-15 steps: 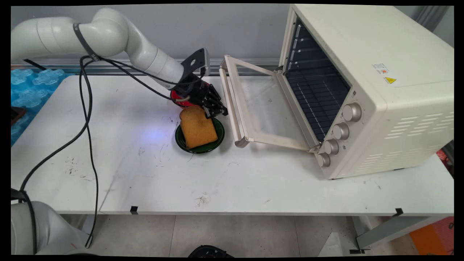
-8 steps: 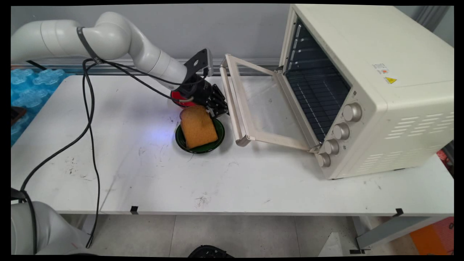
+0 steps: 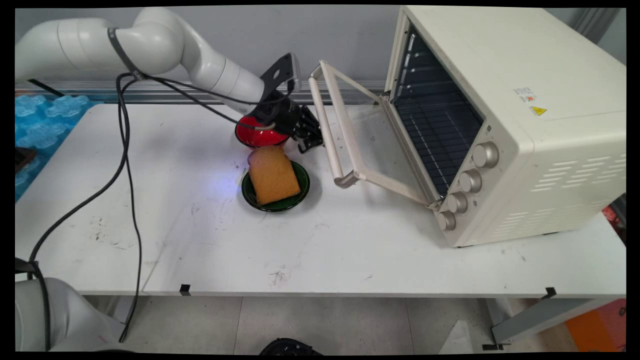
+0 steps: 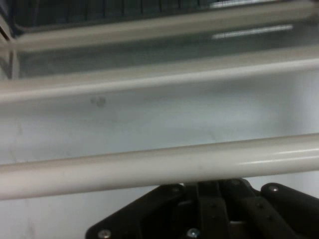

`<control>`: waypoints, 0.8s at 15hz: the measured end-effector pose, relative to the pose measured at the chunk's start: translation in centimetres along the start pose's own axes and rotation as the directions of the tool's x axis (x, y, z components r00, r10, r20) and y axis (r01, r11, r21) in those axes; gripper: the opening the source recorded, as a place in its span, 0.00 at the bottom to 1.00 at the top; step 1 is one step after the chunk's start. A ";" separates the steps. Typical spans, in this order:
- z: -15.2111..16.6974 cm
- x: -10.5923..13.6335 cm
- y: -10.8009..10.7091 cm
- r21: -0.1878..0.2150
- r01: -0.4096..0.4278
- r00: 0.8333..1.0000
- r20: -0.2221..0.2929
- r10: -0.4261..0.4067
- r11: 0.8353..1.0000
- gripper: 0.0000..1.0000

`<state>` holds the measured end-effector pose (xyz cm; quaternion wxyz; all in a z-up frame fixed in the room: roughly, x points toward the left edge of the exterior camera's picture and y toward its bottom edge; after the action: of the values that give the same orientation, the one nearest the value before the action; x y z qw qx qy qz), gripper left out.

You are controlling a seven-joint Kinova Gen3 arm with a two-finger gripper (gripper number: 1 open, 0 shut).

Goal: Close the oven

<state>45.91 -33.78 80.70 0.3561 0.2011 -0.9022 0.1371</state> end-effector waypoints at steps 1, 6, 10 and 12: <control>-0.1 0.7 -0.2 0.003 -0.002 1.000 -0.009 0.002 1.000 0.00; -0.6 4.1 -0.8 0.001 -0.014 0.999 -0.032 0.014 1.000 0.00; -1.0 6.4 -1.3 -0.002 -0.015 0.999 -0.044 0.015 1.000 0.00; -1.2 7.2 -1.5 -0.004 -0.014 0.999 -0.048 0.014 1.000 0.00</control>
<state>42.49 -36.50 86.77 0.3770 0.1906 -0.8951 0.1425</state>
